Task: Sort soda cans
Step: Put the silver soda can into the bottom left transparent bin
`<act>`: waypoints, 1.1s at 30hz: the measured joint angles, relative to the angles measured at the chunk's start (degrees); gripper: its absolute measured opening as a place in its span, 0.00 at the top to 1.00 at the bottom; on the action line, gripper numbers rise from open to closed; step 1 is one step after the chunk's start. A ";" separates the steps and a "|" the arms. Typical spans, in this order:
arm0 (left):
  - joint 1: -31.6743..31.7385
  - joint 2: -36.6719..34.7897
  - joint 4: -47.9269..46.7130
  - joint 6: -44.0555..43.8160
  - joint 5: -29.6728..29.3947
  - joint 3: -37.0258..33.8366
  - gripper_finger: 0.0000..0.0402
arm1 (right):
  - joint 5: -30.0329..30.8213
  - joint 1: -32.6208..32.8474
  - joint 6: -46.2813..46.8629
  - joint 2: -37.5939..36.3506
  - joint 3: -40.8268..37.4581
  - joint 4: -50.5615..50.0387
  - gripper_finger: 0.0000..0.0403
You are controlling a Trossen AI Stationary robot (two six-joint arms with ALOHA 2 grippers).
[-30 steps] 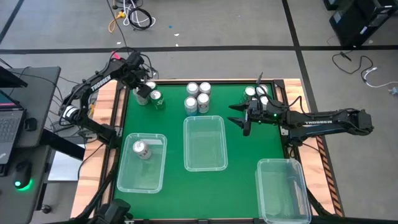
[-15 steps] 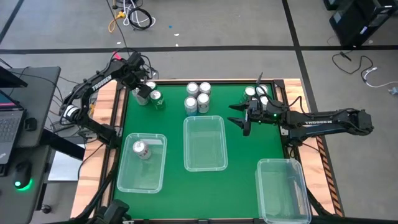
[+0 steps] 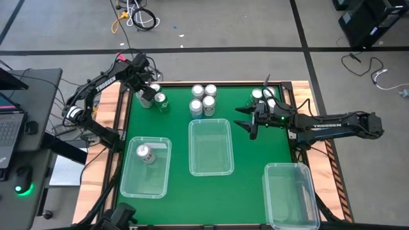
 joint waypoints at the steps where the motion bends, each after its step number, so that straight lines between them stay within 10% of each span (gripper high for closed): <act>1: 0.00 0.00 -0.20 0.12 -0.46 -0.01 0.22 | 0.00 0.00 0.01 0.00 0.00 0.01 0.26; 11: -0.17 -0.24 -6.08 3.87 -1.83 2.02 0.36 | 0.00 0.00 0.01 0.00 0.00 -0.01 0.27; 33: -12.76 -1.00 -26.75 -2.71 -5.39 38.15 0.37 | 0.00 0.00 -1.09 0.00 0.00 0.02 0.29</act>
